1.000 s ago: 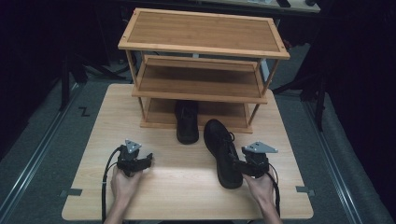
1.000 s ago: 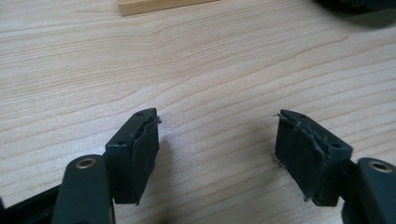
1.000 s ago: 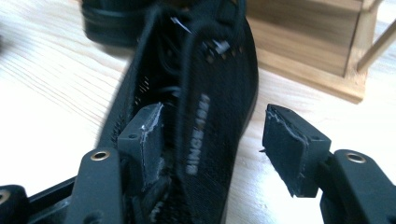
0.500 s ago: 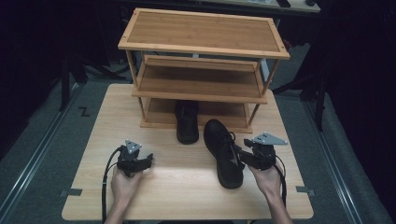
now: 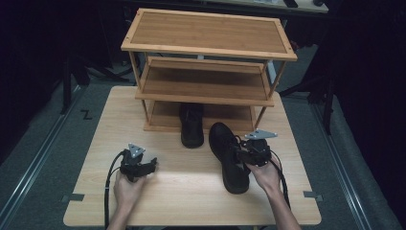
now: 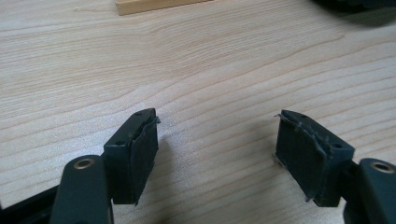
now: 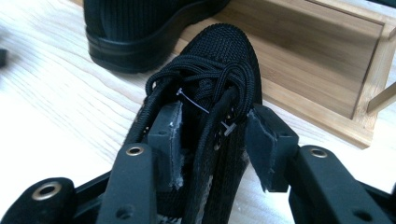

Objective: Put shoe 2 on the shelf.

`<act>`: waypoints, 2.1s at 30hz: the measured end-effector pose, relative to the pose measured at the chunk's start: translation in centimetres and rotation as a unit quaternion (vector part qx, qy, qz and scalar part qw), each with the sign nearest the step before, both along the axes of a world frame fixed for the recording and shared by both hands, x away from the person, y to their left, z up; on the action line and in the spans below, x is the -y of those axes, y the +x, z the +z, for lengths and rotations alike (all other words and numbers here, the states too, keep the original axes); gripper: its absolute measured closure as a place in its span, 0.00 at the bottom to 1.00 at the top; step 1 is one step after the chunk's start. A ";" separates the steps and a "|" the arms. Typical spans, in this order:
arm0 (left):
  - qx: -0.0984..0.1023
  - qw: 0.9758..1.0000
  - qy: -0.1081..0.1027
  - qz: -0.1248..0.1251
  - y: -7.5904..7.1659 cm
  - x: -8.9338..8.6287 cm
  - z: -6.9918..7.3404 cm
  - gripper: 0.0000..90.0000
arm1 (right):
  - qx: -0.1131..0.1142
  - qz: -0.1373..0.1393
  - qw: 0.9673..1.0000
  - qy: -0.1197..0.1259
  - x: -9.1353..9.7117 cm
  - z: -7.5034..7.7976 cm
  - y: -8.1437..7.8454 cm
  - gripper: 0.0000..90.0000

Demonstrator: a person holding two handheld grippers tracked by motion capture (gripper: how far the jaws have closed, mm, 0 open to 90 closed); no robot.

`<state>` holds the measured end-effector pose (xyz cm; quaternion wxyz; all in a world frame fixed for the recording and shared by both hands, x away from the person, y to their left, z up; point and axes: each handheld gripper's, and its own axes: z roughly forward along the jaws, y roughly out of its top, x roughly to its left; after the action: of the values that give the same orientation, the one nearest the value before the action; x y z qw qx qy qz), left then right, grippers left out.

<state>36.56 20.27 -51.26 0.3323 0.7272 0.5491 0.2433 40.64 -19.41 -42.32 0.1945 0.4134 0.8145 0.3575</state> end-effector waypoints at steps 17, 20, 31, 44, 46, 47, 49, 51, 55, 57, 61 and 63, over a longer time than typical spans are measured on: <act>0.000 1.000 0.000 -0.002 0.0 0.1 0.0 0.33 | -0.057 0.006 0.998 -0.004 0.2 -2.2 2.2 0.73; 0.000 1.000 0.000 -0.002 0.0 0.1 0.0 0.33 | -0.052 0.005 0.999 -0.007 0.2 -2.3 2.1 0.81; 0.000 1.000 0.000 -0.002 0.0 0.1 0.0 0.33 | -0.046 -0.012 0.999 0.016 0.8 -2.2 1.8 0.94; 0.000 1.000 0.000 -0.003 0.0 0.1 0.0 0.33 | -0.036 -0.006 0.999 0.039 0.6 -1.0 1.6 0.95; 0.000 1.000 0.000 -0.003 0.0 0.1 0.0 0.33 | -0.032 -0.010 0.999 0.036 0.6 -0.7 1.7 0.95; 0.000 1.000 0.000 -0.003 0.0 0.1 0.0 0.33 | -0.031 -0.014 0.999 0.036 0.7 -0.6 1.8 0.95; 0.000 1.000 0.000 -0.004 0.0 0.1 0.0 0.33 | -0.029 -0.023 0.998 0.042 0.8 -0.4 2.0 0.95; 0.000 1.000 0.000 -0.004 0.0 0.1 0.0 0.33 | -0.029 -0.028 0.998 0.044 1.0 -0.3 2.2 0.95; 0.000 1.000 0.000 -0.006 0.0 0.1 0.0 0.33 | -0.028 -0.043 0.998 0.035 0.9 0.0 2.8 0.95; 0.000 1.000 0.000 -0.007 0.0 0.1 0.0 0.33 | -0.027 -0.051 0.998 0.033 0.7 0.2 3.3 0.95; 0.000 1.000 0.001 -0.008 0.0 0.1 0.0 0.33 | -0.023 -0.069 0.997 0.041 0.3 0.6 4.4 0.95; 0.000 1.000 0.001 -0.008 0.0 0.1 0.0 0.33 | -0.019 -0.077 0.996 0.043 -0.2 0.7 4.9 0.95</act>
<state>36.51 20.18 -51.26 0.3334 0.7318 0.5433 0.2410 45.57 -19.24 -41.63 0.1878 0.4893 0.7677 0.3686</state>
